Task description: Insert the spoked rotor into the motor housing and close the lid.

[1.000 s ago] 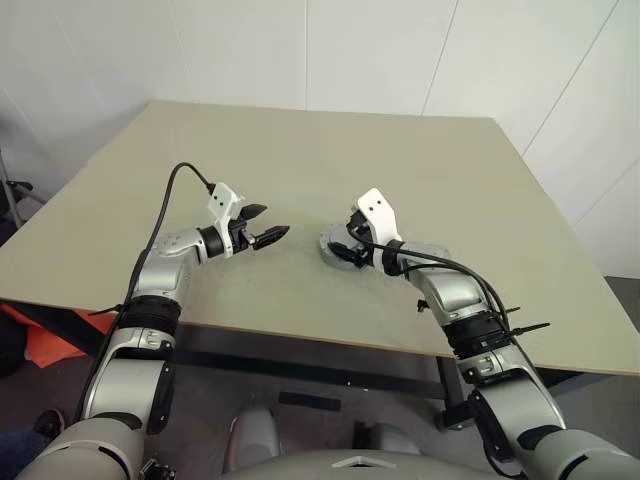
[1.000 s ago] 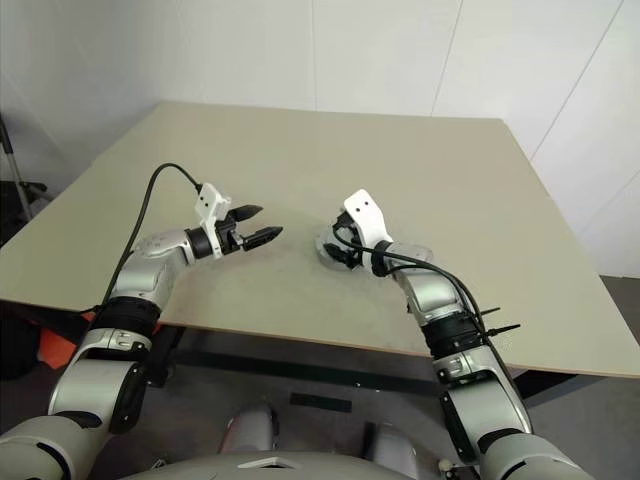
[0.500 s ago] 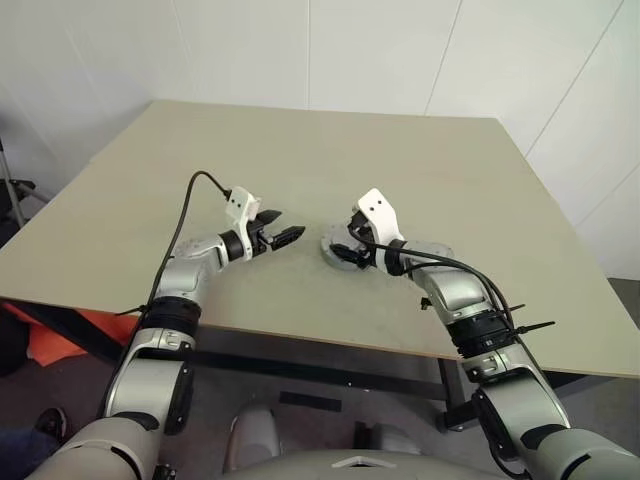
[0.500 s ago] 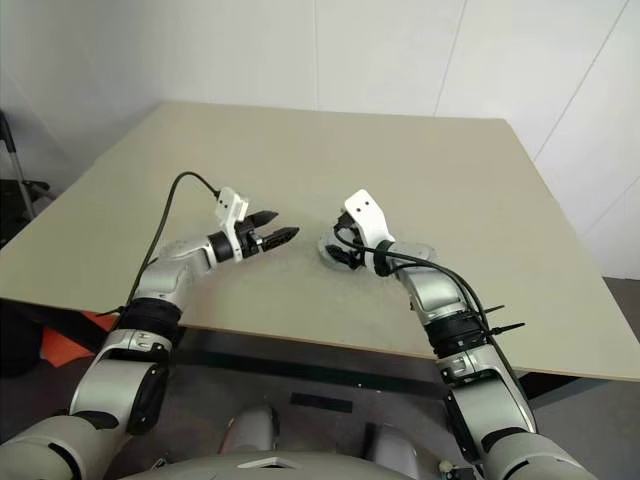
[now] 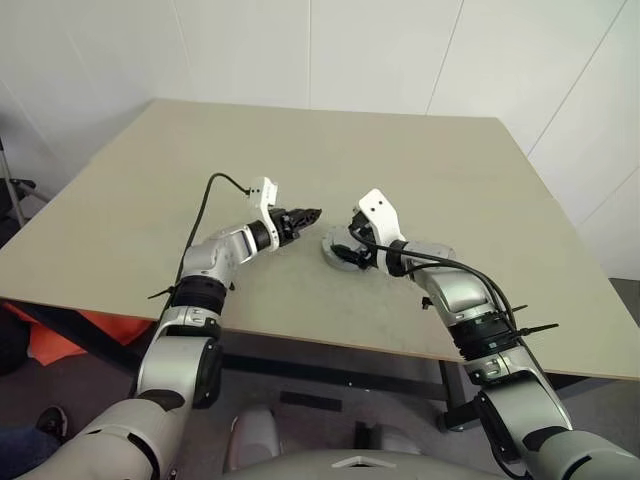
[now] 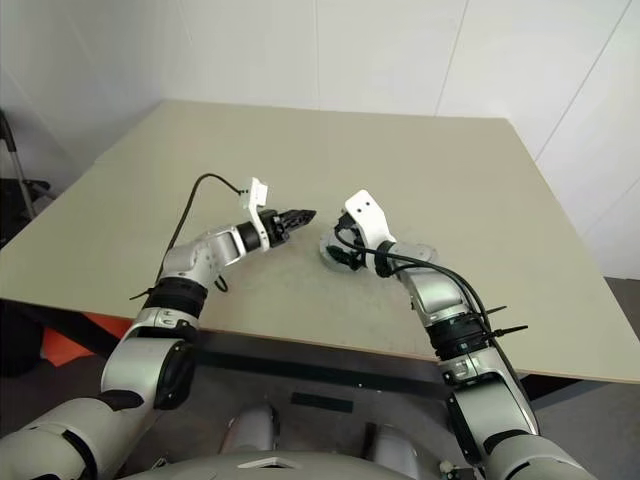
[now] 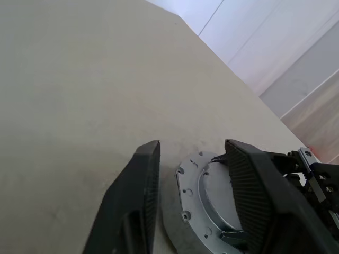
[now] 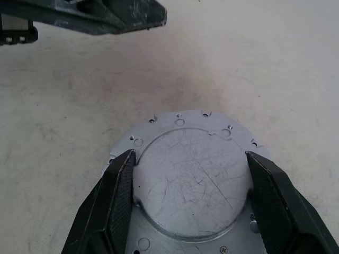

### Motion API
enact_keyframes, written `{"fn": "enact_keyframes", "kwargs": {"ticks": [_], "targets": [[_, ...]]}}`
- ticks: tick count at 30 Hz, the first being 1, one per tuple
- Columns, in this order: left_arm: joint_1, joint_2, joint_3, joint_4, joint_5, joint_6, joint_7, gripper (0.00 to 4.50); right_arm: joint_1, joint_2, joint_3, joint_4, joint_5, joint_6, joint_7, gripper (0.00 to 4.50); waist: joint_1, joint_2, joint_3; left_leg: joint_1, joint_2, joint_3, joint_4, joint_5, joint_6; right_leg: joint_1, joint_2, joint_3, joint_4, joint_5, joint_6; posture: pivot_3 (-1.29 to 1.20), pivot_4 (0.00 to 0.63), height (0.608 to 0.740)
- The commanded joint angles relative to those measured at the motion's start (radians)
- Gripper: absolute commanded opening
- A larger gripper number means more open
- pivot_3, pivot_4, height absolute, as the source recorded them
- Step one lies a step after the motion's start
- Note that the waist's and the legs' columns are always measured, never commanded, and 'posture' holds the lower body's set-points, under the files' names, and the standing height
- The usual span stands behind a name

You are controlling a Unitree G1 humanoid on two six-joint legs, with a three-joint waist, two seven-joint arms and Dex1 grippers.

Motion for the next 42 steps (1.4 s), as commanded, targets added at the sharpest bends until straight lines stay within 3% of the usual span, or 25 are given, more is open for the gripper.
{"fn": "enact_keyframes", "kwargs": {"ticks": [1, 3, 13, 27, 42], "targets": [[-0.017, -0.009, 0.003, -0.004, -0.019, 0.021, -0.011, 0.59, 0.029, -0.033, 0.009, 0.040, -0.045, 0.046, -0.022, 3.15, 0.000, 0.000, 0.000, 0.000, 0.000, 0.000, 0.000, 0.000, 0.000, 0.001, 0.000, 0.000, -0.001, 0.000, 0.000, 0.00, 0.000, 0.740], [-0.025, -0.014, 0.007, 0.012, -0.019, 0.035, -0.002, 0.03, 0.030, -0.034, 0.008, 0.039, -0.045, 0.047, -0.024, 3.15, -0.002, 0.000, 0.000, 0.002, 0.000, 0.000, -0.002, 0.000, 0.000, 0.004, 0.000, -0.001, -0.006, 0.001, 0.001, 0.00, 0.000, 0.740], [-0.050, -0.023, -0.069, 0.123, 0.079, 0.044, 0.040, 0.03, 0.027, -0.032, 0.010, 0.043, -0.047, 0.043, -0.028, 3.15, -0.002, 0.000, 0.000, 0.003, -0.001, -0.001, -0.002, -0.001, 0.002, 0.008, 0.000, -0.001, -0.012, 0.003, 0.006, 0.00, 0.000, 0.740], [-0.068, -0.035, 0.054, 0.052, -0.065, 0.157, 0.014, 0.03, 0.029, -0.033, 0.019, 0.039, -0.050, 0.041, -0.026, 3.15, -0.002, 0.000, 0.000, 0.002, -0.001, -0.001, -0.003, -0.001, 0.002, 0.008, -0.001, -0.001, -0.012, 0.004, 0.006, 0.00, 0.000, 0.740], [-0.140, -0.041, -0.017, 0.234, 0.042, 0.223, 0.095, 0.03, 0.028, -0.032, 0.008, 0.034, -0.045, 0.048, -0.038, 3.15, -0.002, 0.002, -0.001, 0.003, -0.002, -0.001, -0.004, -0.002, 0.003, 0.010, -0.001, -0.001, -0.017, 0.001, 0.013, 0.00, 0.000, 0.740]]}}
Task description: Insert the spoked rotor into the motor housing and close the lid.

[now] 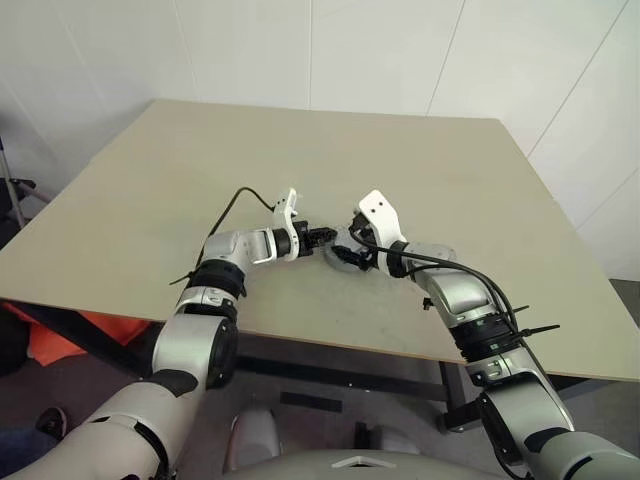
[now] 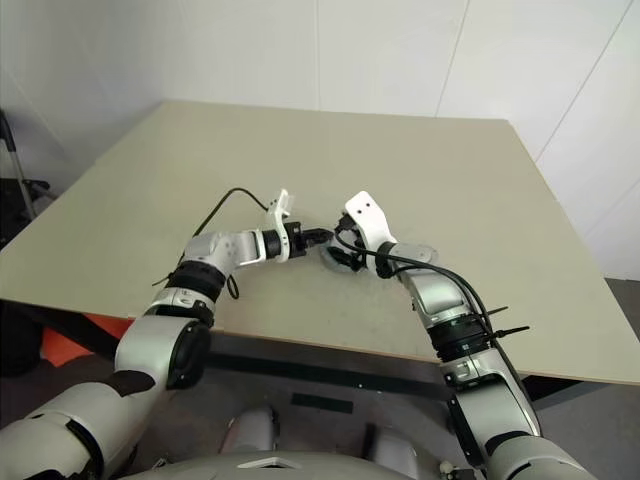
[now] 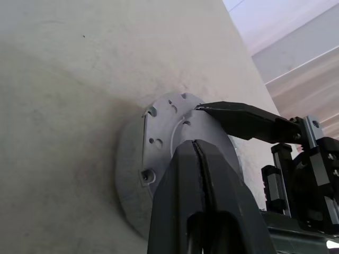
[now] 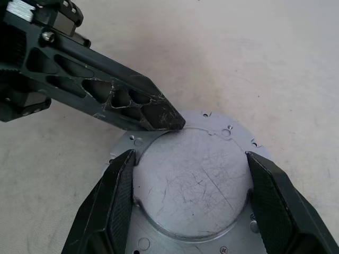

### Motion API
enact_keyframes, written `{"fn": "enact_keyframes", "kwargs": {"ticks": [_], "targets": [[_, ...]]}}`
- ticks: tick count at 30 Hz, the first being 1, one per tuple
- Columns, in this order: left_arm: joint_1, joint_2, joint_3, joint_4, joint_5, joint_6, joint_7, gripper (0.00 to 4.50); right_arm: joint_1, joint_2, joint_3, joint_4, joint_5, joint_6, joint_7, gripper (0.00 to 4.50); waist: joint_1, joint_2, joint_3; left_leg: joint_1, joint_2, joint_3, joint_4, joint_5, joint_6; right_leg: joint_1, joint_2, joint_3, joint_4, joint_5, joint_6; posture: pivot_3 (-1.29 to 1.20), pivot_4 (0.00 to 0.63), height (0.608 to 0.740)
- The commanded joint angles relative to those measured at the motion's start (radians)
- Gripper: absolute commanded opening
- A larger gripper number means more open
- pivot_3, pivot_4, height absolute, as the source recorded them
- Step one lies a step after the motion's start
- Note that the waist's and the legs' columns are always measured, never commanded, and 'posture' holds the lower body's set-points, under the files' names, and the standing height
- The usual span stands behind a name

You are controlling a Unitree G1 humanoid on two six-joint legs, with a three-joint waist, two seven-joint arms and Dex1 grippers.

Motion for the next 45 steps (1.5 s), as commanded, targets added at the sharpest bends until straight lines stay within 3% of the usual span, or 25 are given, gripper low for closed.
{"fn": "enact_keyframes", "kwargs": {"ticks": [1, 9, 13, 16, 26, 31, 38, 45], "targets": [[-0.004, 0.003, -0.017, 0.027, 0.028, 0.003, 0.014, 0.03, 0.023, -0.024, 0.000, 0.040, -0.043, 0.049, -0.034, 3.15, 0.001, 0.000, 0.000, 0.000, 0.000, 0.000, -0.001, 0.000, 0.000, 0.001, 0.000, 0.000, -0.001, 0.000, 0.001, 0.00, 0.000, 0.740], [-0.002, 0.004, -0.021, 0.019, 0.025, 0.016, -0.002, 0.03, 0.012, -0.017, -0.024, 0.041, -0.013, 0.072, -0.019, 3.15, 0.001, 0.001, -0.001, 0.004, -0.002, 0.000, -0.005, 0.000, 0.000, 0.006, -0.001, 0.000, -0.007, 0.001, 0.001, 0.00, 0.000, 0.740], [0.002, 0.007, -0.025, 0.003, 0.020, 0.031, -0.021, 0.00, 0.024, -0.038, -0.013, -0.022, -0.014, 0.078, 0.000, 4.48, 0.002, 0.001, -0.001, 0.005, -0.005, 0.000, -0.009, 0.000, 0.000, 0.006, -0.003, 0.001, -0.008, 0.001, 0.001, 0.00, 0.000, 0.740], [0.002, 0.009, -0.024, 0.000, 0.020, 0.036, -0.025, 0.00, 0.036, -0.055, -0.024, -0.110, 0.016, 0.117, 0.025, 4.48, 0.003, 0.001, -0.001, 0.005, -0.007, 0.000, -0.013, 0.000, 0.000, 0.005, -0.003, 0.003, -0.008, 0.004, -0.004, 0.00, 0.000, 0.740], [-0.002, 0.007, -0.026, -0.012, 0.014, 0.056, -0.058, 0.00, 0.032, -0.093, -0.128, -0.384, 0.173, 0.294, 0.086, 4.48, 0.002, 0.001, -0.001, -0.003, -0.007, 0.000, -0.013, 0.000, 0.000, -0.002, -0.002, 0.004, -0.010, 0.004, -0.002, 0.00, 0.000, 0.740], [-0.007, 0.008, -0.032, -0.012, 0.015, 0.063, -0.073, 0.00, -0.021, -0.060, -0.271, -0.448, 0.311, 0.418, 0.055, 4.48, 0.002, 0.001, -0.001, -0.003, -0.007, 0.000, -0.013, 0.000, 0.000, -0.002, -0.002, 0.005, -0.010, 0.004, -0.002, 0.00, 0.000, 0.740], [-0.012, 0.006, -0.033, -0.001, 0.023, 0.048, -0.076, 0.00, -0.051, -0.037, -0.560, -0.215, 0.447, 0.657, -0.063, 4.48, 0.008, 0.000, -0.001, -0.003, -0.008, 0.000, -0.013, 0.000, 0.000, 0.000, -0.003, 0.005, -0.010, 0.003, -0.003, 0.00, 0.000, 0.740], [-0.003, 0.007, -0.036, -0.012, 0.023, 0.045, -0.076, 0.00, -0.001, -0.089, -0.627, -0.036, 0.462, 0.736, -0.090, 4.48, 0.007, 0.003, -0.001, -0.004, -0.008, 0.000, -0.013, 0.000, 0.000, -0.002, -0.003, 0.005, -0.009, 0.004, -0.002, 0.00, 0.000, 0.740]]}}
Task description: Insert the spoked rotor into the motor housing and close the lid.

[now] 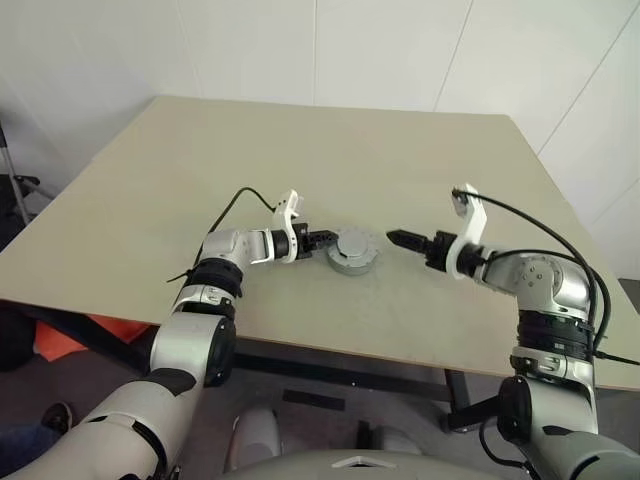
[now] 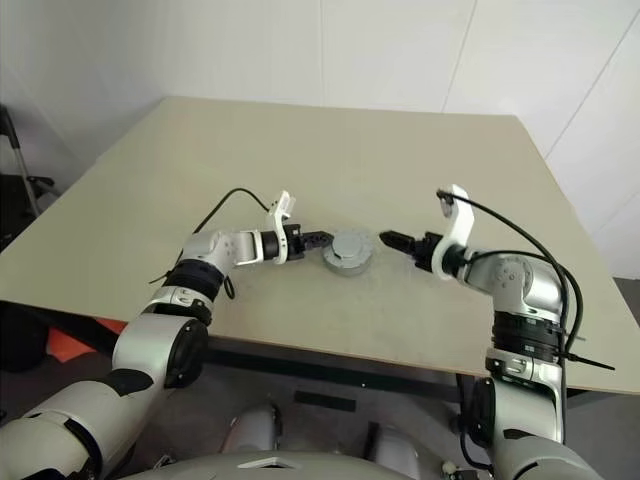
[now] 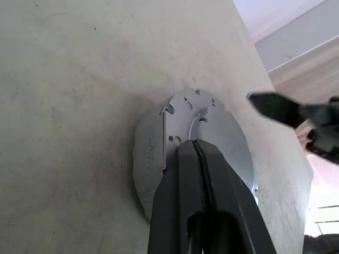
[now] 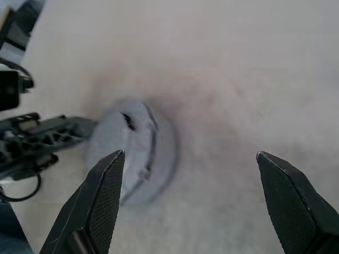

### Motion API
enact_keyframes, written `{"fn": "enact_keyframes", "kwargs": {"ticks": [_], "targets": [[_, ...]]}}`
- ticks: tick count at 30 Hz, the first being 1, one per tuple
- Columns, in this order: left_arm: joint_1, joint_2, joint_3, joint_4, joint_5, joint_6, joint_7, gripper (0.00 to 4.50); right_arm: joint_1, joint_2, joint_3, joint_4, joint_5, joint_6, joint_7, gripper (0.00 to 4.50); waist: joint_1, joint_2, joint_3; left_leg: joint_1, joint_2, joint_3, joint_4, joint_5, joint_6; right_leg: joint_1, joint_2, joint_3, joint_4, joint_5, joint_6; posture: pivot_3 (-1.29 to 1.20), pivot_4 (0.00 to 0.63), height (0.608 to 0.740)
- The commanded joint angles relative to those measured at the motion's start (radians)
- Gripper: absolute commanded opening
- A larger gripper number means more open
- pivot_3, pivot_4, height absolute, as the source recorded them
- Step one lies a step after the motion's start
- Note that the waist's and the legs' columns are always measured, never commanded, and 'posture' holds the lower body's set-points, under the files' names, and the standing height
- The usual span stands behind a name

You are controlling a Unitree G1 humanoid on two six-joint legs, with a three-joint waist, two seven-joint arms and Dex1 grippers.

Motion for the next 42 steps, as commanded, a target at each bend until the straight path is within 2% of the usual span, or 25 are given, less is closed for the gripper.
{"fn": "enact_keyframes", "kwargs": {"ticks": [1, 6, 12, 23, 30, 33, 38, 42], "targets": [[-0.001, -0.004, -0.020, -0.002, 0.017, 0.008, 0.003, 0.00, -0.025, -0.014, -0.033, 0.014, 0.037, 0.023, -0.006, 4.48, -0.001, 0.001, -0.001, 0.000, 0.000, 0.000, 0.000, 0.000, 0.000, 0.000, 0.000, 0.000, 0.000, 0.000, 0.000, 0.00, 0.000, 0.740], [0.002, -0.001, -0.021, -0.007, 0.020, 0.006, 0.003, 0.00, -0.054, 0.050, -0.118, 0.045, 0.100, 0.122, -0.044, 4.48, -0.001, 0.001, -0.001, 0.001, 0.000, 0.000, 0.000, 0.000, 0.000, 0.001, 0.000, 0.000, 0.000, 0.000, 0.000, 0.00, 0.000, 0.740], [-0.001, 0.006, -0.017, -0.002, 0.025, -0.002, 0.008, 0.00, -0.062, 0.210, -0.176, 0.006, 0.143, 0.225, -0.125, 4.48, -0.001, 0.002, -0.001, 0.001, 0.001, 0.000, 0.000, 0.000, 0.000, 0.001, 0.000, 0.000, 0.001, 0.000, 0.000, 0.00, 0.000, 0.740], [-0.007, 0.010, -0.016, 0.002, 0.029, -0.013, 0.010, 0.00, -0.167, 0.341, -0.217, 0.085, 0.154, 0.135, -0.219, 4.48, -0.006, 0.002, -0.001, 0.001, 0.001, 0.000, -0.001, 0.002, -0.004, -0.001, 0.000, 0.000, 0.001, 0.000, 0.000, 0.00, 0.000, 0.740], [-0.008, 0.008, -0.018, 0.009, 0.035, -0.028, 0.012, 0.00, -0.184, 0.371, -0.201, 0.112, 0.158, 0.083, -0.245, 4.48, -0.006, 0.002, -0.001, 0.000, 0.001, 0.000, -0.002, 0.002, -0.004, -0.002, 0.000, -0.001, 0.001, 0.000, 0.000, 0.00, 0.000, 0.740], [-0.008, 0.008, -0.016, 0.009, 0.038, -0.031, 0.012, 0.00, -0.180, 0.372, -0.202, 0.124, 0.149, 0.058, -0.263, 3.84, -0.005, 0.002, -0.001, 0.000, 0.001, 0.000, -0.003, 0.002, -0.004, -0.002, 0.000, -0.001, 0.001, 0.000, 0.000, 0.00, 0.000, 0.740], [-0.007, 0.007, -0.014, 0.007, 0.043, -0.036, 0.011, 0.00, -0.172, 0.353, -0.195, 0.133, 0.145, 0.037, -0.278, 2.19, -0.004, 0.002, -0.001, 0.000, 0.001, 0.000, -0.003, 0.003, -0.004, -0.002, 0.000, -0.001, 0.001, 0.000, 0.000, 0.00, 0.000, 0.740], [-0.006, 0.006, -0.013, 0.005, 0.045, -0.050, 0.009, 0.00, -0.170, 0.344, -0.184, 0.133, 0.141, 0.019, -0.280, 2.10, -0.002, 0.002, -0.001, 0.000, 0.000, 0.000, -0.003, 0.003, -0.005, -0.001, 0.000, 0.000, 0.001, 0.000, 0.000, 0.00, 0.000, 0.740]]}}
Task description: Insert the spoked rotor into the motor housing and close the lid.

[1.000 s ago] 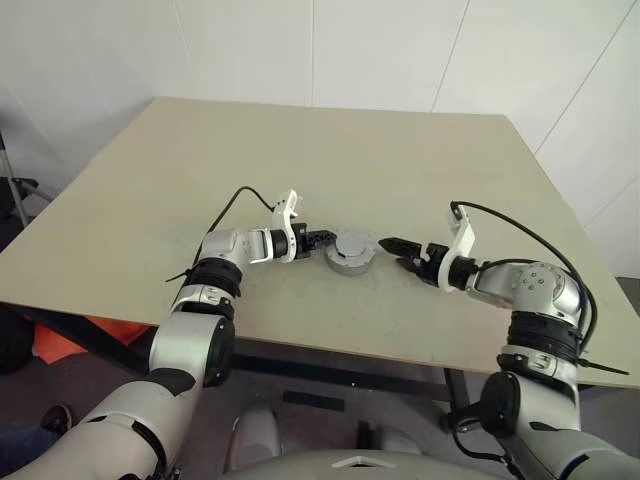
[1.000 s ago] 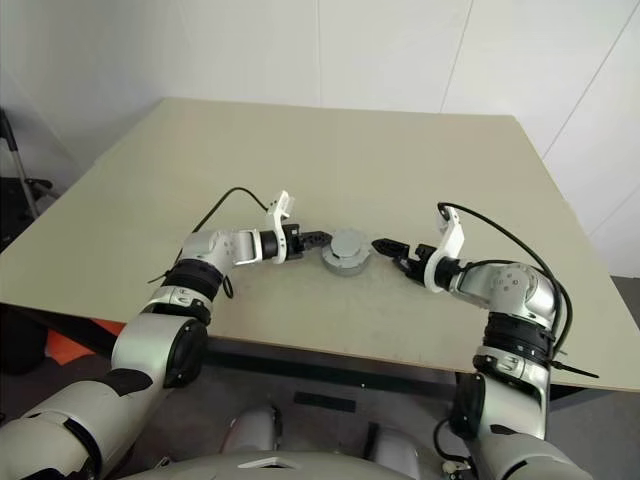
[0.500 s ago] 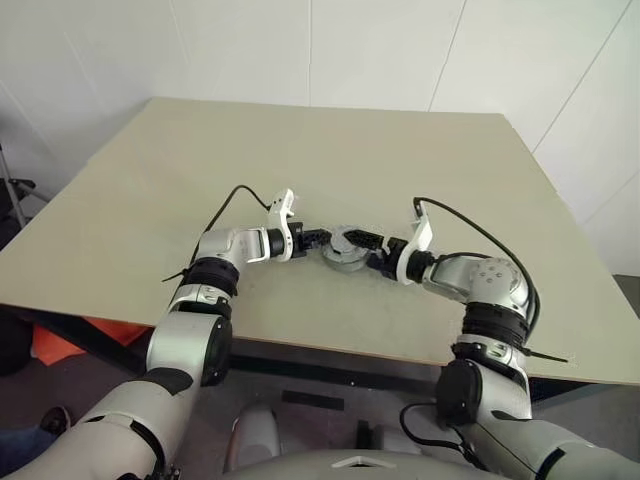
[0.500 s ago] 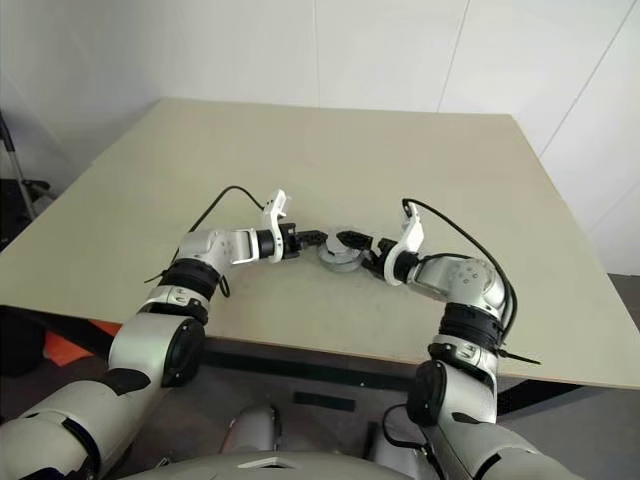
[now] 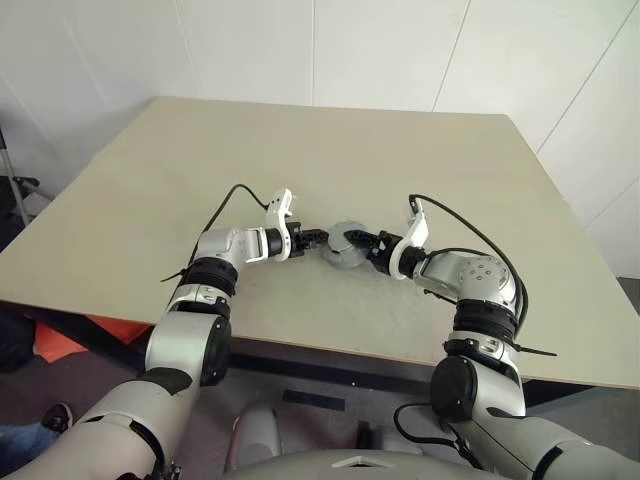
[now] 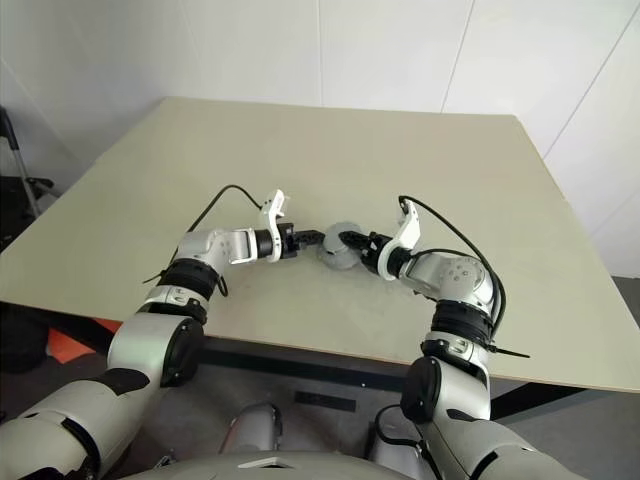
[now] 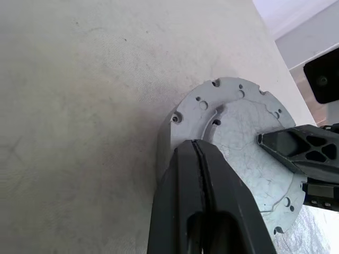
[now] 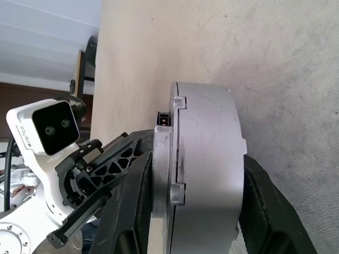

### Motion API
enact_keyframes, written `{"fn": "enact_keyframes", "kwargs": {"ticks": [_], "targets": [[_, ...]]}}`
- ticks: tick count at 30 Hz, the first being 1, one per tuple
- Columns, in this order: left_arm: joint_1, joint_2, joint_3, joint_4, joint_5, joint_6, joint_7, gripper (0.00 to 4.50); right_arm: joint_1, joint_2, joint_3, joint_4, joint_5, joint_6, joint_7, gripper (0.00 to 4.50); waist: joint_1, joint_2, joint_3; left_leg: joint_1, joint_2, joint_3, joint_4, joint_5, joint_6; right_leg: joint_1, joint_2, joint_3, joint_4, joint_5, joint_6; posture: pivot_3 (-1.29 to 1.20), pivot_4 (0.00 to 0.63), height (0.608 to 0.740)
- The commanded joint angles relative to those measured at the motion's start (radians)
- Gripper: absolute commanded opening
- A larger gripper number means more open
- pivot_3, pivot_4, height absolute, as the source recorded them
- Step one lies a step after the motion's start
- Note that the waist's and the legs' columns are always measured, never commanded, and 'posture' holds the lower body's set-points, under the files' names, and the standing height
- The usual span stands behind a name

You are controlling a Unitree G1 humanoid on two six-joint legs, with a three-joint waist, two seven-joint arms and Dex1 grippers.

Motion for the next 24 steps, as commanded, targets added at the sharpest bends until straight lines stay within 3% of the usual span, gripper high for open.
{"fn": "enact_keyframes", "kwargs": {"ticks": [1, 8, 16, 23, 24], "targets": [[-0.007, -0.014, -0.004, 0.001, 0.002, -0.014, 0.003, 0.00, -0.021, -0.010, 0.019, -0.014, 0.023, -0.028, 0.000, 2.10, 0.001, 0.000, 0.000, 0.000, 0.000, 0.000, 0.000, 0.000, 0.000, 0.000, 0.000, 0.000, 0.000, 0.000, 0.000, 0.00, 0.000, 0.740], [-0.005, -0.003, 0.098, -0.011, -0.064, -0.029, 0.020, 0.00, -0.063, 0.030, -0.077, -0.012, 0.103, -0.075, -0.048, 2.10, 0.000, 0.000, 0.000, -0.001, 0.000, 0.000, 0.000, 0.001, -0.001, -0.001, 0.000, 0.000, 0.000, 0.000, 0.000, 0.00, 0.000, 0.740], [0.019, 0.022, 0.194, -0.041, -0.135, -0.023, 0.040, 0.00, -0.112, 0.063, -0.122, -0.008, 0.186, -0.107, -0.111, 2.10, -0.004, 0.000, 0.000, -0.016, 0.001, 0.000, 0.001, 0.001, 0.000, -0.019, 0.002, -0.001, 0.004, 0.003, 0.004, 0.00, 0.000, 0.740], [0.028, 0.039, 0.357, -0.068, -0.291, 0.035, 0.073, 0.00, -0.196, 0.097, -0.189, 0.022, 0.318, -0.123, -0.184, 2.10, -0.004, 0.000, 0.000, -0.018, 0.001, -0.001, 0.001, 0.000, 0.001, -0.020, 0.002, -0.003, 0.004, 0.003, 0.004, 0.00, 0.000, 0.740], [0.036, 0.045, 0.373, -0.076, -0.305, 0.042, 0.078, 0.18, -0.208, 0.104, -0.188, 0.020, 0.332, -0.124, -0.193, 2.10, -0.005, 0.000, 0.000, -0.018, 0.001, -0.001, 0.001, 0.000, 0.001, -0.020, 0.002, -0.003, 0.004, 0.003, 0.004, 0.00, 0.000, 0.740]]}}
